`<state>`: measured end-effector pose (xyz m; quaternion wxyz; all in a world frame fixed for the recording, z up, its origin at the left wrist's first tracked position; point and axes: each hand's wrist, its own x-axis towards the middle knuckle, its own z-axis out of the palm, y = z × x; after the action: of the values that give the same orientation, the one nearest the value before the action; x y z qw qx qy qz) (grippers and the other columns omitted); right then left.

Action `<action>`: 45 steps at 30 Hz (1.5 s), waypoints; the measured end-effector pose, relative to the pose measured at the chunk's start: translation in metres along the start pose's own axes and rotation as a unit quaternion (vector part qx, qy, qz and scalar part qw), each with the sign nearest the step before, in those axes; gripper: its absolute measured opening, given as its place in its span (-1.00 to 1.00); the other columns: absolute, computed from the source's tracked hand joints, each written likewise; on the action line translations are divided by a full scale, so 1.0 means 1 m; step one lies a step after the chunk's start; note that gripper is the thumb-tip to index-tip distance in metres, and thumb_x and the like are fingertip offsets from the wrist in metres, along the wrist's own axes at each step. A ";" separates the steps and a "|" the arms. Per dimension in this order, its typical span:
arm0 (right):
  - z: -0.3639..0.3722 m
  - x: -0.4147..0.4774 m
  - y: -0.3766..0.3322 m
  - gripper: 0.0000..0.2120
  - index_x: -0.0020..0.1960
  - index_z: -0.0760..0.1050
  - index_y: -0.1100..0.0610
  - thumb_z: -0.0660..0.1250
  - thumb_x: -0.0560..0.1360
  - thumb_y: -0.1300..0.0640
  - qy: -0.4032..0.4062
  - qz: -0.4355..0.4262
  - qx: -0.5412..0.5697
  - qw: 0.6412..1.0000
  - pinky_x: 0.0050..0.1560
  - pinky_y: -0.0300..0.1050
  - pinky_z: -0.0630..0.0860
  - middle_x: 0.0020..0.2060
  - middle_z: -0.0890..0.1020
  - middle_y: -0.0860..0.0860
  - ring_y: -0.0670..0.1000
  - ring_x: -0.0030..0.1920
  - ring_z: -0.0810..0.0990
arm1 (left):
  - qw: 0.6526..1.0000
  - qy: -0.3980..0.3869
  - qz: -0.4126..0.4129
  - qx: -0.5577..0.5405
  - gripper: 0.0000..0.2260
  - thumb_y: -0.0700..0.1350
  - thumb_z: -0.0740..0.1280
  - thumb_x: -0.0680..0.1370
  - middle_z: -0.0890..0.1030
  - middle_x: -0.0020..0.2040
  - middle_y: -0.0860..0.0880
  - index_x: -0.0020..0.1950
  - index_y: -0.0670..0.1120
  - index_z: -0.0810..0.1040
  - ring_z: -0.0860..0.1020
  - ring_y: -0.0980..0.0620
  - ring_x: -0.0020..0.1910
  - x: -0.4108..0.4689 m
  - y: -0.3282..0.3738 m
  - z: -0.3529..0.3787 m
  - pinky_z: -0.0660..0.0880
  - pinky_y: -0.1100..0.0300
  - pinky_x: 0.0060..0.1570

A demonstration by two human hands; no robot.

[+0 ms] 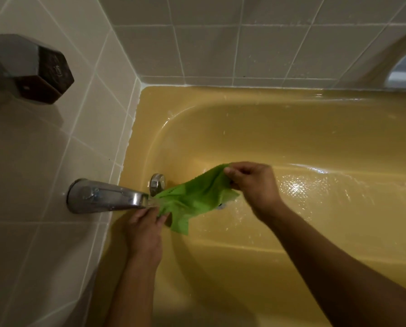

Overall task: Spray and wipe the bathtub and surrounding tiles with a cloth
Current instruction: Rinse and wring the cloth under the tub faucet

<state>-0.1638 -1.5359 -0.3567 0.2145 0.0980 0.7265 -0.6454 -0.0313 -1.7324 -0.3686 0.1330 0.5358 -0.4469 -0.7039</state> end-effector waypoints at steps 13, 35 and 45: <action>0.117 -0.016 0.028 -0.79 0.13 0.71 0.15 0.50 0.50 0.22 -0.149 0.018 -0.130 0.980 0.07 -0.21 0.61 0.01 0.75 0.06 -0.05 -0.03 0.68 | 0.999 -0.004 -0.019 0.046 -0.81 -0.33 0.36 0.60 0.70 0.08 -0.16 0.20 -0.27 0.61 0.70 -0.06 0.04 0.000 0.007 -0.005 0.62 0.09 0.03; 0.103 -0.015 0.046 -0.80 -0.05 0.74 0.13 0.39 0.53 0.36 -0.237 -0.055 -0.179 0.953 -0.12 -0.40 0.50 -0.13 0.75 -0.04 -0.20 -0.16 0.64 | 0.896 -0.168 0.180 0.368 -0.75 -0.33 0.42 0.55 0.71 0.03 0.10 0.16 -0.06 0.69 0.65 0.25 0.04 0.026 0.020 -0.035 0.53 0.31 0.09; 0.084 -0.007 0.025 -0.85 -0.02 0.73 0.17 0.39 0.56 0.32 -0.252 -0.040 -0.105 0.961 0.09 0.00 0.63 -0.13 0.75 0.03 -0.03 -0.07 0.67 | 0.850 -0.283 0.139 0.423 -0.78 -0.14 0.47 0.56 0.72 0.02 0.20 0.13 0.14 0.64 0.65 0.22 0.09 0.053 0.023 -0.030 0.52 0.12 0.21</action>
<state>-0.1312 -1.6131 -0.3822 0.3740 -0.1201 0.7159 -0.5773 -0.0327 -1.7954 -0.3854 -0.1418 0.2504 -0.7893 -0.5424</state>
